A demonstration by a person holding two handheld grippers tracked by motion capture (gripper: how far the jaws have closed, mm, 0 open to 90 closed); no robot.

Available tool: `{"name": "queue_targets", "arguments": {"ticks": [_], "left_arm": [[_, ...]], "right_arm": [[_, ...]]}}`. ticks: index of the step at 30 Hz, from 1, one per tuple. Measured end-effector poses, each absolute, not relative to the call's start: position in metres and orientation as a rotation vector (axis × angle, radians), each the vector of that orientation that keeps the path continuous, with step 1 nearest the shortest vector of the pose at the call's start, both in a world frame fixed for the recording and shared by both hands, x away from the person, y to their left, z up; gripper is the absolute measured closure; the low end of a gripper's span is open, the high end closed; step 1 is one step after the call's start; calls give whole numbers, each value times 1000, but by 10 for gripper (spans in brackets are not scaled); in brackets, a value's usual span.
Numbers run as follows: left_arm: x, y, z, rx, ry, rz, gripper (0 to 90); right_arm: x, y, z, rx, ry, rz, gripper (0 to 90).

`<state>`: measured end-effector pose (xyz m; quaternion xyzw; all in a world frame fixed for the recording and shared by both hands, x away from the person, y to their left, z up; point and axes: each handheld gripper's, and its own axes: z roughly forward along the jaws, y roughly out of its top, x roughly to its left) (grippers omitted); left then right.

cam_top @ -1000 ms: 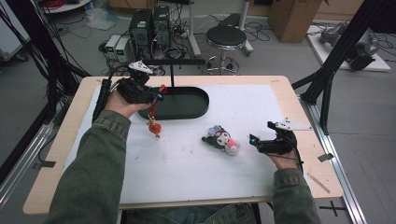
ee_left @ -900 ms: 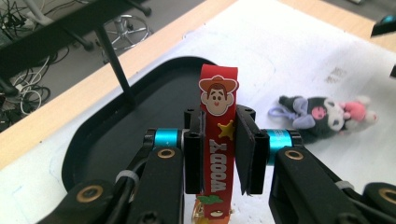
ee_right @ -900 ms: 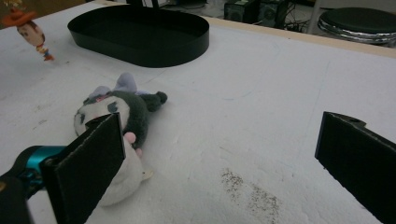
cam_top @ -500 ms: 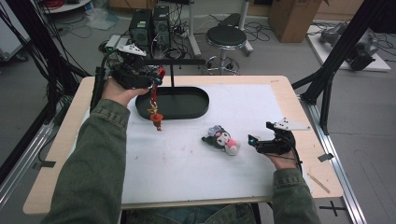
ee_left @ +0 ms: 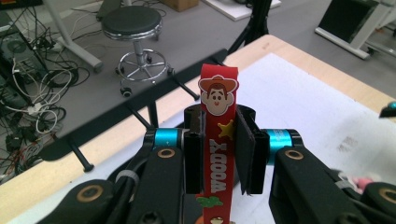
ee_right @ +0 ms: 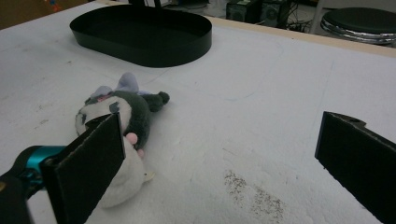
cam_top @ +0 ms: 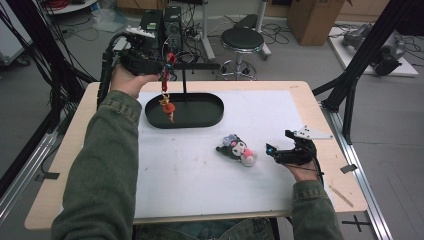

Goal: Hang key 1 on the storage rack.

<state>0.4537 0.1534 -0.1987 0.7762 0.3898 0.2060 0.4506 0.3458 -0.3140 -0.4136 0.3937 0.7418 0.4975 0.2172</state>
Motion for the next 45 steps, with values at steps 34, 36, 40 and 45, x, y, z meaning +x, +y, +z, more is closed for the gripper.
{"name": "queue_targets", "arguments": {"ticks": [34,36,40,45], "left_arm": [[539,136,-197,1923,1136,581,747],[542,136,-199,1926,1149,577,747],[547,135,-201,1915,1172,575,747],[556,132,-205,1912,1189,561,747]], "right_arm": [[351,-315,-417,1087,2060,1389,4],[353,-315,-418,1090,2063,1382,4],[353,-315,-418,1102,2062,1384,4],[353,-316,-418,1104,2056,1389,4]]}}
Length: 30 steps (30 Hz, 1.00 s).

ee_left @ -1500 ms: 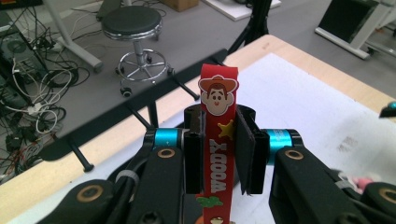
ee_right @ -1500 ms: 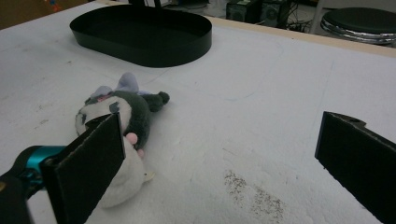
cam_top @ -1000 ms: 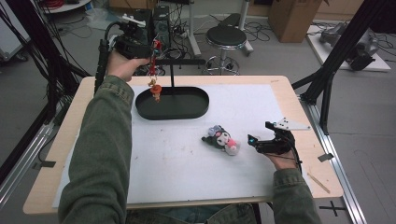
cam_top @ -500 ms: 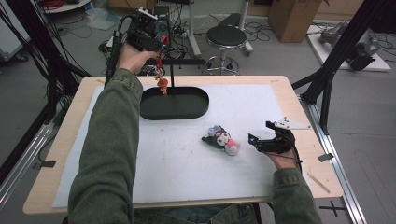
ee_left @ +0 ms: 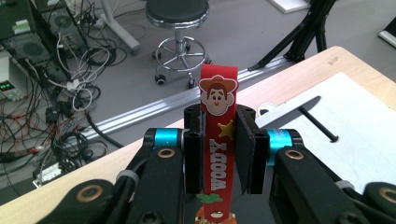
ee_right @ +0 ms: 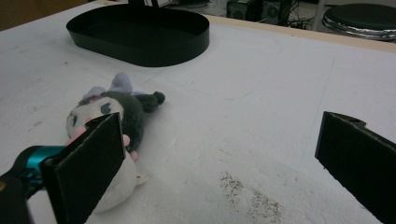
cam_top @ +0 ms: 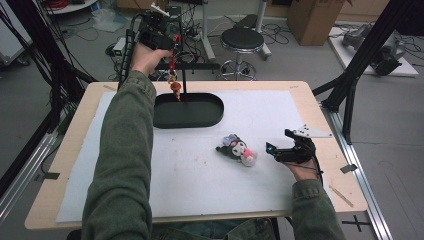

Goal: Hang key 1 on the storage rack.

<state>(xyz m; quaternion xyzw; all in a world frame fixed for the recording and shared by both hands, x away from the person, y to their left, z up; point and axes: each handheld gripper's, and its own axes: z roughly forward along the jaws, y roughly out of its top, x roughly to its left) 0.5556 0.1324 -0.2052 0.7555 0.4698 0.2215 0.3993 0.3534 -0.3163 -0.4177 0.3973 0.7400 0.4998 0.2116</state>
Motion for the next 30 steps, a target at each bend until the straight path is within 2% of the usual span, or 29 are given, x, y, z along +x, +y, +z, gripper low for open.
{"name": "queue_targets", "arguments": {"ticks": [7,10,11,13,14,15,16,17,20,30], "left_arm": [[571,145,-204,1830,1246,540,745],[575,148,-209,1832,1250,489,729],[575,149,-211,1835,1242,469,678],[577,147,-213,1856,1218,431,448],[576,147,-213,1861,1189,397,372],[575,146,-214,1867,1154,357,179],[574,145,-214,1867,1124,318,179],[572,144,-214,1864,1097,295,122],[567,145,-213,1848,1052,295,26],[550,164,-217,1822,1062,308,17]], "right_arm": [[354,-317,-418,1096,2055,1392,4],[356,-318,-419,1100,2053,1392,5],[356,-317,-419,1111,2058,1394,4],[356,-317,-419,1100,2058,1390,4],[356,-317,-419,1099,2058,1388,4],[355,-316,-419,1097,2062,1388,4],[355,-316,-419,1097,2062,1388,4],[355,-316,-419,1095,2062,1384,4],[353,-316,-418,1092,2057,1385,4],[353,-316,-418,1090,2055,1387,4]]}}
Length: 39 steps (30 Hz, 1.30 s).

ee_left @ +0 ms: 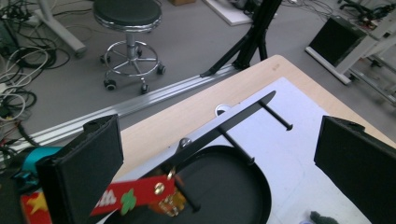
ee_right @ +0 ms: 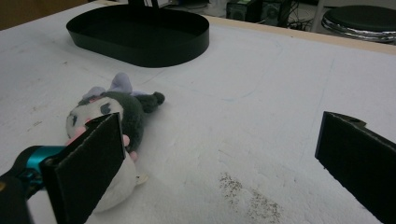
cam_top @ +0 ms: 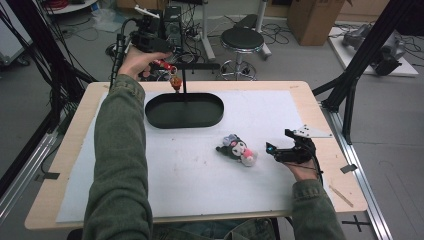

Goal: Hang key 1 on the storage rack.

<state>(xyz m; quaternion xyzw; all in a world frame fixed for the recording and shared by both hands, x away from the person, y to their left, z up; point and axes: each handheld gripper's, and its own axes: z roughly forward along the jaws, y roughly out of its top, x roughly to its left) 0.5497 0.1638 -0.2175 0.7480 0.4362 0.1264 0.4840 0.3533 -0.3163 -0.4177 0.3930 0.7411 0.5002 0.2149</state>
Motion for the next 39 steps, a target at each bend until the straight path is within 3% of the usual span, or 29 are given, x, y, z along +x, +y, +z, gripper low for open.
{"name": "queue_targets", "arguments": {"ticks": [23,39], "left_arm": [[494,175,-223,1840,998,432,21],[468,190,-247,1835,1014,463,21]], "right_arm": [[352,-317,-417,1093,2040,1382,4],[352,-316,-417,1100,2049,1383,4]]}}
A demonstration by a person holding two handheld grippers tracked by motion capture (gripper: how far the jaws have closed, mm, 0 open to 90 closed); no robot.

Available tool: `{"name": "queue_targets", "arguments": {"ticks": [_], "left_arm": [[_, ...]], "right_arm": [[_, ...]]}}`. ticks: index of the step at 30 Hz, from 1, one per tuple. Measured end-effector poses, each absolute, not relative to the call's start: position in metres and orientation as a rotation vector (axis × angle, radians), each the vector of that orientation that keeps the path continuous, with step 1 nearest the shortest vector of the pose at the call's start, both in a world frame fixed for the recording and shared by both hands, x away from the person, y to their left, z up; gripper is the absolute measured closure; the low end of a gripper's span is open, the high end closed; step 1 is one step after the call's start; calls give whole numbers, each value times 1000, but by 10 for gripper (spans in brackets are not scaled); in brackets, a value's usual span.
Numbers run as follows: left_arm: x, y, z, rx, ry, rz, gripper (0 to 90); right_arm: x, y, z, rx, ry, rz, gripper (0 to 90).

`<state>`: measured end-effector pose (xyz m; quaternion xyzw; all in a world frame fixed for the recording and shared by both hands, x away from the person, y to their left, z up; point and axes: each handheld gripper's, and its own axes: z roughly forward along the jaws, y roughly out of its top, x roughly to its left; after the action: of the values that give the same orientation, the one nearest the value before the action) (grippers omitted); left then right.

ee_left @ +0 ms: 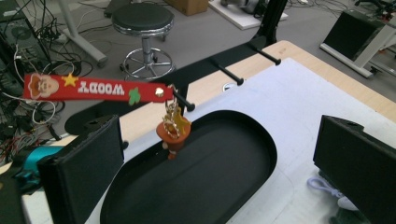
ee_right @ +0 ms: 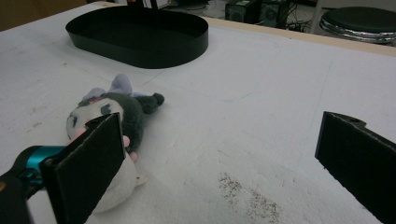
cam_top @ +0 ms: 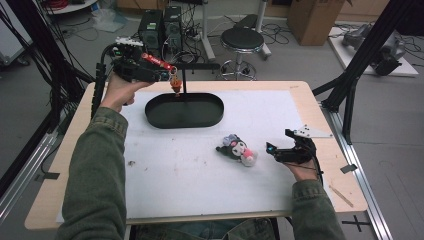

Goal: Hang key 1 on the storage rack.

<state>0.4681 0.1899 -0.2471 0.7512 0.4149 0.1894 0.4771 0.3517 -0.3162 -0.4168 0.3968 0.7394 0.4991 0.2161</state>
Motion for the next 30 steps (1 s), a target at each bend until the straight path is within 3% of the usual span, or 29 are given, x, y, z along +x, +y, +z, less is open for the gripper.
{"name": "queue_targets", "arguments": {"ticks": [30], "left_arm": [[405,231,-291,1848,1046,533,21]], "right_arm": [[350,-317,-416,1110,2042,1387,4]]}}
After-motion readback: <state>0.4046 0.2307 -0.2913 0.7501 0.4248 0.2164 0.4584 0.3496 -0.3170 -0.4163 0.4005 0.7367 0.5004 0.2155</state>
